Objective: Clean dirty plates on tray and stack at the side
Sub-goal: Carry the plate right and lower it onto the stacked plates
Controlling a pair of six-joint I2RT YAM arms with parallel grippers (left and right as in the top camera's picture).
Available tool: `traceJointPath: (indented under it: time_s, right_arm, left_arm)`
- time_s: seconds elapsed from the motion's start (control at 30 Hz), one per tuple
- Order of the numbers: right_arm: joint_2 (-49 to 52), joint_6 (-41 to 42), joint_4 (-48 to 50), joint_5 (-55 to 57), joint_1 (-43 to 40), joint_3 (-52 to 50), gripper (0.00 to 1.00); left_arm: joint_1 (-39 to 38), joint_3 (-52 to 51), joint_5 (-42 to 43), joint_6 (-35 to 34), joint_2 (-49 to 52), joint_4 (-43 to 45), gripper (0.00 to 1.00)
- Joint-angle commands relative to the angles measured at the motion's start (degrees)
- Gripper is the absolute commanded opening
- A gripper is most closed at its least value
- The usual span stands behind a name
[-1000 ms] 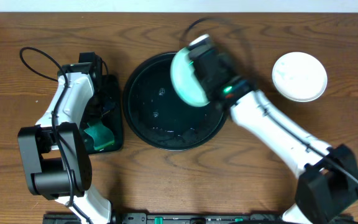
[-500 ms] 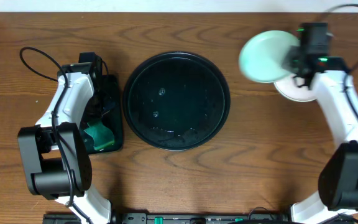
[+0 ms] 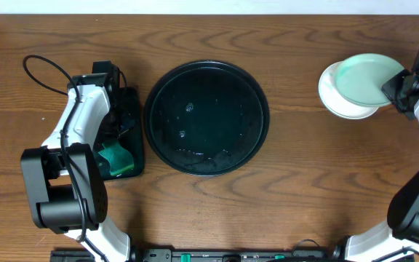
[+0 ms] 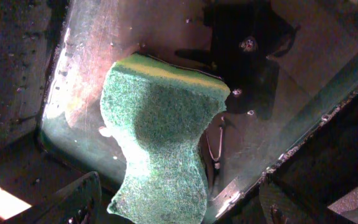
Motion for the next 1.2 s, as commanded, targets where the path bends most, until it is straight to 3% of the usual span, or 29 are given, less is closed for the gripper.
traceJointPath:
  time_s: [0.0, 0.37, 0.47, 0.6, 0.67, 0.93, 1.17]
  right_arm:
    - [4.39, 1.49, -0.15, -0.52, -0.39, 0.07, 0.01]
    - [9.75, 0.11, 2.25, -5.55, 0.39, 0.07, 0.01]
    - [9.75, -1.38, 3.67, -6.67, 1.31, 0.07, 0.11]
    - [9.75, -4.63, 4.24, -6.71, 3.1, 0.07, 0.37]
    - [9.75, -6.8, 4.37, -6.88, 4.02, 0.09, 0.41]
    - [5.09, -15.89, 5.7, -6.58, 9.22, 0.11, 0.42]
    - [-7.63, -28.5, 8.13, -1.38, 17.18, 0.11, 0.45]
  left_arm:
    - [-0.13, 0.61, -0.28, -0.33, 0.52, -0.33, 0.82]
    - [-0.13, 0.61, -0.28, -0.33, 0.52, -0.33, 0.82]
    - [-0.13, 0.61, -0.28, -0.33, 0.52, -0.33, 0.82]
    - [-0.13, 0.61, -0.28, -0.33, 0.52, -0.33, 0.82]
    - [-0.13, 0.61, -0.28, -0.33, 0.52, -0.33, 0.82]
    - [-0.13, 0.61, -0.28, -0.33, 0.52, -0.33, 0.82]
    - [-0.13, 0.61, -0.28, -0.33, 0.52, -0.33, 0.82]
